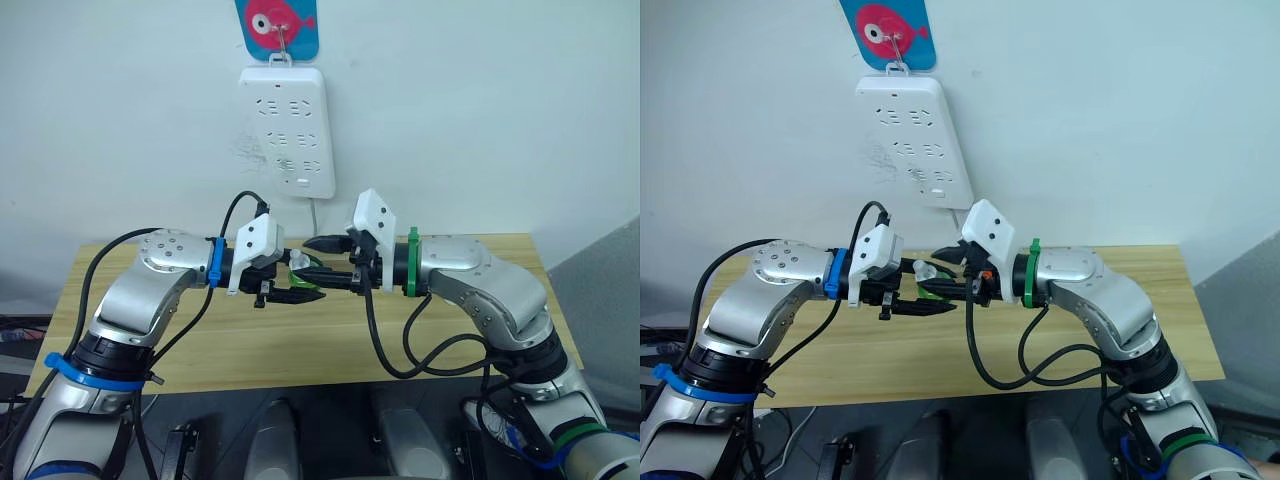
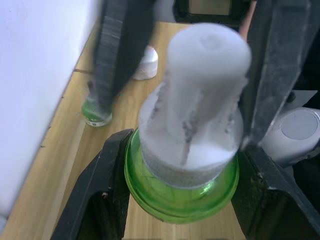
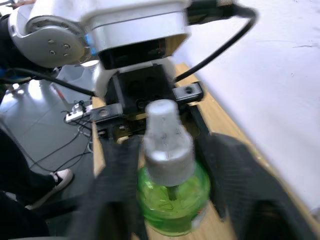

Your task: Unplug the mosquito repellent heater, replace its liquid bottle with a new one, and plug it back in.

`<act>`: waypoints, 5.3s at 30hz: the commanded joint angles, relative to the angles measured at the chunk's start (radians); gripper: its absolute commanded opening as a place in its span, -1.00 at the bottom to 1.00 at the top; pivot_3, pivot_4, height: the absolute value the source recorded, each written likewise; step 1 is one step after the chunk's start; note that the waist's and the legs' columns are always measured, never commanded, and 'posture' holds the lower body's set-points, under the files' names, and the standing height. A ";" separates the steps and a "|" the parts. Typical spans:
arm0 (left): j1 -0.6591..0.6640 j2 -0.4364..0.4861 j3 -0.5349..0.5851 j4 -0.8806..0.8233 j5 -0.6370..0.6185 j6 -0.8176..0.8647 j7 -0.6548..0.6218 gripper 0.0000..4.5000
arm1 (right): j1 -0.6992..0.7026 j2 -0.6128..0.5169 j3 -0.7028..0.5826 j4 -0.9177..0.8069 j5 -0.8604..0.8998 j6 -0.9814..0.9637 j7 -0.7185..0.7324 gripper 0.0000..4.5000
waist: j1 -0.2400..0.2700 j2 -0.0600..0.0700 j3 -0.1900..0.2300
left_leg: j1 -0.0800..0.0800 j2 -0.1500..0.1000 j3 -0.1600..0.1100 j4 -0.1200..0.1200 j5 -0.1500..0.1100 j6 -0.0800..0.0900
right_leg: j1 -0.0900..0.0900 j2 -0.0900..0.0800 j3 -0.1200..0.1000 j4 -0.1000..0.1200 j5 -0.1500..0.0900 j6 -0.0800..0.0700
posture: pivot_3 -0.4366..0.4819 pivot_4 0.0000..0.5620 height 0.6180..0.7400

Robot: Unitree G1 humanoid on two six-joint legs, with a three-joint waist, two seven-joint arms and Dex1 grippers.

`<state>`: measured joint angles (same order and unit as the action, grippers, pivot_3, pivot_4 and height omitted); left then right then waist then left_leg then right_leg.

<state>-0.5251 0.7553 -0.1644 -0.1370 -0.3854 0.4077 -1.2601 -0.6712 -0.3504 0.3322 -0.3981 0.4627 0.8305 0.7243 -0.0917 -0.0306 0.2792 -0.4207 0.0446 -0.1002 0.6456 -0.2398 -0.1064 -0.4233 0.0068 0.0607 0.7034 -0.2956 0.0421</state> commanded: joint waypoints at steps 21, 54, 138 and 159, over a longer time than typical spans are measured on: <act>-0.035 -0.065 0.045 0.059 0.015 -0.049 0.010 0.74 | 0.009 0.007 -0.057 -0.026 0.022 -0.065 0.030 -0.56 | -0.025 0.000 -0.023 | 0.004 -0.001 -0.001 0.001 0.003 0.000 | 0.000 0.000 0.001 0.010 0.000 0.000 | -0.35 -0.49 0.75; 0.018 -0.132 0.123 -0.041 -0.184 0.168 0.078 0.03 | -0.012 -0.050 -0.152 -0.027 0.145 0.004 0.088 -0.56 | -0.048 0.001 -0.051 | 0.005 -0.001 -0.002 0.002 0.003 0.000 | 0.002 0.001 0.000 0.012 0.000 0.000 | -0.35 -0.49 0.75; 0.039 -0.243 0.077 -0.006 -0.025 -0.099 0.225 0.03 | 0.256 0.080 -0.163 -0.297 -0.126 -0.121 -0.275 1.00 | -0.050 0.004 -0.061 | 0.011 0.000 0.000 0.002 0.001 0.004 | 0.004 0.002 0.005 0.016 0.000 -0.001 | -0.36 -0.45 0.75; 0.036 -0.202 0.053 -0.015 -0.057 -0.073 0.130 0.03 | 0.153 -0.057 -0.110 -0.143 -0.014 -0.165 0.048 -0.52 | -0.050 0.004 -0.064 | 0.011 -0.001 0.000 0.002 0.001 0.005 | 0.005 0.002 0.004 0.014 0.000 -0.001 | -0.40 -0.46 0.75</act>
<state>-0.4827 0.5369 -0.1230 -0.1129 -0.4151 0.3359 -1.0922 -0.4936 -0.3923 0.2290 -0.5451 0.3799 0.7097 0.6378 -0.1414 -0.0268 0.2152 -0.4095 0.0438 -0.0995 0.6471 -0.2387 -0.1018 -0.4186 0.0093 0.0650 0.7171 -0.2960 0.0411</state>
